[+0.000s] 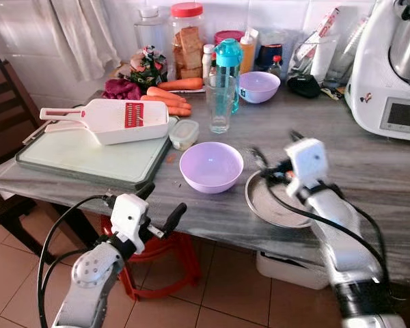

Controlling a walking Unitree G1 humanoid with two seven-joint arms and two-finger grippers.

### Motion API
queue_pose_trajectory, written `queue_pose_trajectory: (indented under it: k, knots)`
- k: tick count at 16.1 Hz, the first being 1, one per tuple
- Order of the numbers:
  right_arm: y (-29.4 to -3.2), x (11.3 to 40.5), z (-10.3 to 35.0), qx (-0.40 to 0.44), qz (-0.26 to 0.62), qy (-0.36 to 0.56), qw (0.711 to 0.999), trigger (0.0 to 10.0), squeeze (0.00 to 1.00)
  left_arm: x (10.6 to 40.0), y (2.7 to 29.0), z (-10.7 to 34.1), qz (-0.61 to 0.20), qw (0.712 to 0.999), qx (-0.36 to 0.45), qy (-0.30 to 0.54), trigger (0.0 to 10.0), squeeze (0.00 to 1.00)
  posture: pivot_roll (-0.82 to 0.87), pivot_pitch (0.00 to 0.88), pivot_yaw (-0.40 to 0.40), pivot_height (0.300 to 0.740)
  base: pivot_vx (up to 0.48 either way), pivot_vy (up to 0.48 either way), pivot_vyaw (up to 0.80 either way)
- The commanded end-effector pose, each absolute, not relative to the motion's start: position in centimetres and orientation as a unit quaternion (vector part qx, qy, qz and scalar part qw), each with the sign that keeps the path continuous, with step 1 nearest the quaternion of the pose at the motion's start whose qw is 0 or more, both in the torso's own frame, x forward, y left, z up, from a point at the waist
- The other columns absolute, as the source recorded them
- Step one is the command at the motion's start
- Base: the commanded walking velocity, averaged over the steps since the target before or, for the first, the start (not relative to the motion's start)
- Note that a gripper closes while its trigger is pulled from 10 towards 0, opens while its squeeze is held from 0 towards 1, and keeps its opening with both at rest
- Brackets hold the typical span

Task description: Setting the table

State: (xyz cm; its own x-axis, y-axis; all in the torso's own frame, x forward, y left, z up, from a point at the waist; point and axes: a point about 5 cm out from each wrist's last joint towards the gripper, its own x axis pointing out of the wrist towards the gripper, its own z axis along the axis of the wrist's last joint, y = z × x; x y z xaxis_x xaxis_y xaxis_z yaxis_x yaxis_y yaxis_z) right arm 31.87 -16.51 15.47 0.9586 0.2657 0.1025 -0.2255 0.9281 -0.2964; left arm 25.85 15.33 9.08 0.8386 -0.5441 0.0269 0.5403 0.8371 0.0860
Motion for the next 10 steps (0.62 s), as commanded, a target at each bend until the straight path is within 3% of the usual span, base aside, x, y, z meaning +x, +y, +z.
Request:
queue_pose_trajectory:
  k: [1, 4, 8, 9, 10]
  knots:
    - [-16.8, 31.7, 15.8, -0.141, 0.108, -0.067, 0.982, 10.0, 1.0, 26.0, 15.7, 9.2, -0.285, 0.957, 0.04, -0.022, 10.0, 0.0, -0.01, 0.0, 0.052, 0.74, 0.0, 0.0, 0.0]
    - [-18.4, 30.7, 14.5, -0.13, 0.064, 0.008, 0.989, 10.0, 1.0, 26.2, 15.5, 9.2, -0.302, 0.953, 0.031, -0.02, 10.0, 0.0, -0.03, 0.0, 0.061, 0.74, 0.0, 0.0, 0.0]
    - [-19.0, 30.9, 13.4, -0.115, 0.073, 0.076, 0.988, 10.0, 1.0, 25.6, 14.7, 8.8, -0.354, 0.935, 0.009, 0.001, 10.0, 0.0, -0.02, 0.0, 0.057, 0.74, 0.0, 0.0, 0.0]
    - [-18.9, 30.8, 13.3, -0.118, 0.078, 0.083, 0.986, 10.0, 0.97, 25.6, 14.7, 8.7, -0.357, 0.934, 0.005, 0.004, 10.0, 0.0, -0.02, 0.0, 0.057, 0.74, 0.0, 0.0, 0.0]
    - [-18.8, 30.6, 13.1, -0.118, 0.085, 0.095, 0.985, 10.0, 0.81, 25.4, 14.7, 8.6, -0.362, 0.932, 0.003, 0.012, 10.0, 0.0, -0.02, 0.0, 0.057, 0.74, 0.0, 0.0, 0.0]
